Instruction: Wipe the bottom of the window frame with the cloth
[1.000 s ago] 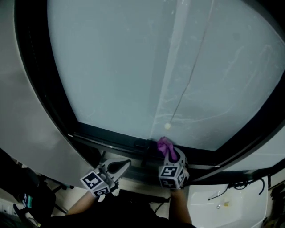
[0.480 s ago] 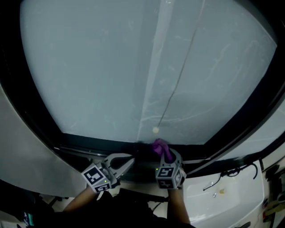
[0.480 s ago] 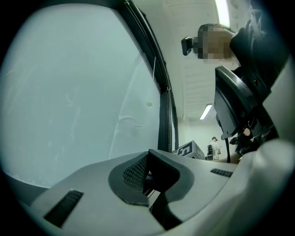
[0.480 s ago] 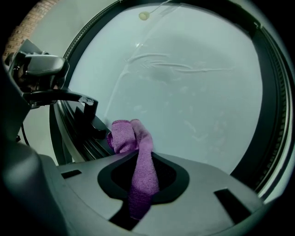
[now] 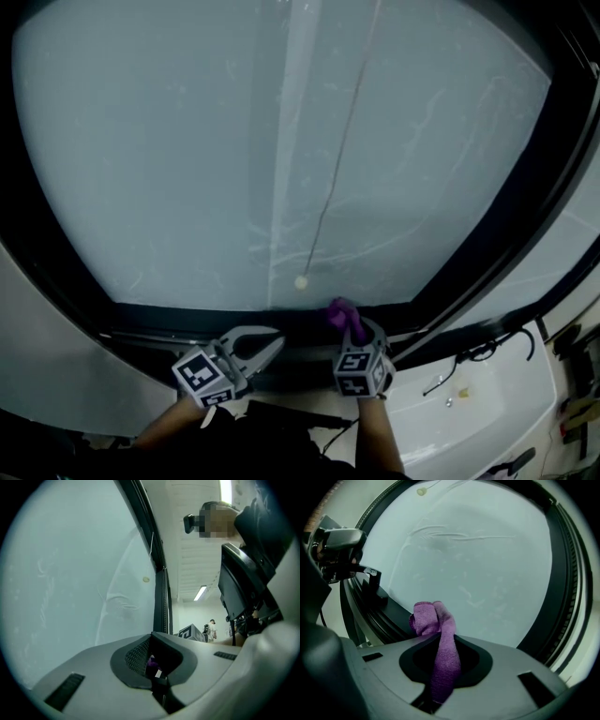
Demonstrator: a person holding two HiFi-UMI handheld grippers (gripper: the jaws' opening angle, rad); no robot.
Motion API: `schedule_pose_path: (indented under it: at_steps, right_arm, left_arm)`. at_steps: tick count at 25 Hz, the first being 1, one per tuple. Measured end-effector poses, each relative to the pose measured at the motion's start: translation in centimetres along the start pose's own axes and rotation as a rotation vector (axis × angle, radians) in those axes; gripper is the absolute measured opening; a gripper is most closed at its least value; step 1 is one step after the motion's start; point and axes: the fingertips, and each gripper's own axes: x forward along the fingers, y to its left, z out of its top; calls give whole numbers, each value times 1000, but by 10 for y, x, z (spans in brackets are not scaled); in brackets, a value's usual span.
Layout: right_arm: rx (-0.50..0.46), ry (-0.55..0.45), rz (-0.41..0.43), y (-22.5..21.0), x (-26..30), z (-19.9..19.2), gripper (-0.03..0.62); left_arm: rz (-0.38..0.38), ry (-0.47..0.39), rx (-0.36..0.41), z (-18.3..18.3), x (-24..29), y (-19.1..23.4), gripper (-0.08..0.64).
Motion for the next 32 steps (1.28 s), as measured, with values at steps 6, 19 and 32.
schedule_pose_path:
  at_steps: [6, 19, 32]
  right_arm:
    - [16, 39, -28, -17, 1, -11, 67]
    - [41, 97, -109, -59, 5, -40, 67]
    - [67, 133, -173, -88, 6, -57, 67]
  left_arm:
    - [18, -6, -4, -2, 0, 8, 0]
    - [21, 13, 3, -8, -1, 9, 0]
    - [7, 14, -38, -8, -1, 10, 0]
